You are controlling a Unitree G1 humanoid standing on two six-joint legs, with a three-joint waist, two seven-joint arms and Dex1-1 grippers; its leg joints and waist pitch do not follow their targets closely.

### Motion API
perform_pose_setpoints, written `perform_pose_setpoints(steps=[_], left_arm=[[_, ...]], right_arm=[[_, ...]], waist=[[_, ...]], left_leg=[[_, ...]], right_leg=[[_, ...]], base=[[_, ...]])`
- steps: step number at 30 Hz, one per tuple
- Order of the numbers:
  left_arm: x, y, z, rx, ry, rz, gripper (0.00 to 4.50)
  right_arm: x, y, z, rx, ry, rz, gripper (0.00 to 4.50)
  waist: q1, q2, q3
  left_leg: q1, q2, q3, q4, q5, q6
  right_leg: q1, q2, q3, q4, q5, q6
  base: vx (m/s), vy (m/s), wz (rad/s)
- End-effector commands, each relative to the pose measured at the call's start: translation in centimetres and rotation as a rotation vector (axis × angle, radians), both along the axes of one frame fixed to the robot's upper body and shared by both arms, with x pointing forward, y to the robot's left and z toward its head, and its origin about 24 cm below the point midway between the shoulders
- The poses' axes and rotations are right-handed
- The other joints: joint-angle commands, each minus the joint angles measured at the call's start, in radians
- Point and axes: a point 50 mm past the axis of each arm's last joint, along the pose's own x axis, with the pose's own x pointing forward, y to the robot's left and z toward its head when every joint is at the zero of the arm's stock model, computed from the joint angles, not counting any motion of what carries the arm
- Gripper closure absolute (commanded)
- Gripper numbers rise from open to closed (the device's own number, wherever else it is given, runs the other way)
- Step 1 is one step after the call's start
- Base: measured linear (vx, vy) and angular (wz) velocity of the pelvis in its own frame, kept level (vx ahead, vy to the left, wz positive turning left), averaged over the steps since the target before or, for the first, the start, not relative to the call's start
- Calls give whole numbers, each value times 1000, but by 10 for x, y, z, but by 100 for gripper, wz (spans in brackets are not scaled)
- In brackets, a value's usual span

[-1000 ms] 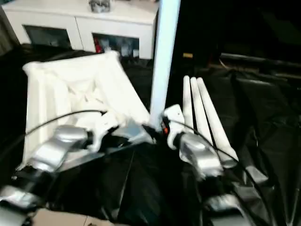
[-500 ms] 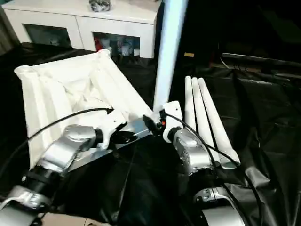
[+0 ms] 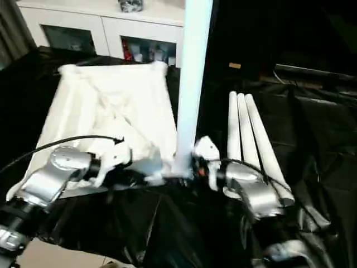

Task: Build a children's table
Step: Rotate leg to tighten

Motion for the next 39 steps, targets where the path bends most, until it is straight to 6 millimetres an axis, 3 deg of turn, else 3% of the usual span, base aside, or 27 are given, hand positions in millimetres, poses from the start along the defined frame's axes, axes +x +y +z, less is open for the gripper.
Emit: perform_pose_setpoints(steps=[1, 9, 12, 15, 19, 21, 22, 23, 30, 32, 34, 36, 39], left_arm=[[-4, -5, 0, -5, 16, -83, 450], [-3, -2, 0, -18, 20, -62, 450], [-3, -6, 0, -40, 17, -41, 450], [0, -11, -1, -60, 1, 24, 450], [3, -19, -2, -73, -11, 102, 450], [3, -28, -3, -90, -17, 140, 450], [2, -35, -3, -102, -25, 169, 450], [2, -39, -3, -108, -29, 184, 450], [-2, -66, -2, -152, -60, 254, 450], [-1, -68, -2, -154, -65, 259, 450], [0, -67, -2, -137, -80, 252, 450], [1, -65, -3, -130, -86, 244, 450], [2, -57, -2, -116, -105, 197, 450]], right_arm=[[-8, 7, 0, -7, 33, 107, 97], [-9, 12, -2, 18, 66, 100, 155], [-8, 17, -4, 44, 85, 45, 169], [2, 22, -12, 37, 63, -113, 171], [16, 27, -22, 14, 39, -319, 173], [24, 33, -27, 13, 34, -437, 174], [29, 39, -31, 17, 44, -506, 174], [30, 42, -32, 20, 52, -534, 175], [39, 66, -35, 14, 50, -667, 175], [39, 68, -35, 15, 43, -669, 120], [41, 67, -32, 26, 4, -664, 106], [42, 66, -30, 30, -21, -662, 98], [44, 57, -23, 56, -71, -638, 67]], waist=[[-2, 6, -60], [-1, 2, -61], [-2, -1, -59], [-6, 1, -56], [-31, -4, -52], [-34, -1, -54], [-42, 1, -54], [-44, 0, -54], [-52, 2, -55], [-52, 2, -56], [-53, 1, -56], [-48, 2, -59], [-45, 7, -64]], left_leg=[[3, 40, -7, -69, -180, 55], [2, 39, -6, -67, -171, 50], [2, 39, -7, -69, -179, 45], [5, 38, -8, -71, -207, 26], [-5, 31, -17, -76, -246, -1], [-6, 31, -19, -74, -241, 1], [-5, 32, -18, -73, -246, -4], [1, 30, -19, -73, -258, -4], [2, 32, -15, -71, -266, 8], [1, 32, -15, -72, -262, 16], [-2, 31, -14, -72, -257, 19], [3, 33, -11, -69, -251, 22], [-3, 33, -11, -68, -206, 34]], right_leg=[[52, -75, 51, -70, -233, -211], [52, -76, 51, -67, -229, -220], [52, -78, 50, -72, -266, -206], [46, -78, 50, -78, -326, -193], [51, -81, 43, -90, -472, -139], [50, -83, 44, -94, -478, -126], [45, -83, 45, -90, -464, -139], [43, -81, 42, -96, -483, -135], [39, -77, 46, -90, -405, -169], [41, -76, 47, -89, -389, -169], [43, -76, 47, -87, -371, -173], [39, -77, 49, -85, -353, -182], [49, -75, 50, -75, -250, -202]], base=[[0, 0, 0], [0, 0, 0], [0, 0, 0], [0, 0, 0], [0, 0, 0], [0, 0, 0], [0, 0, 0], [0, 0, 0], [0, 0, 0], [0, 0, 0], [0, 0, 0], [0, 0, 0], [0, 0, 0]])
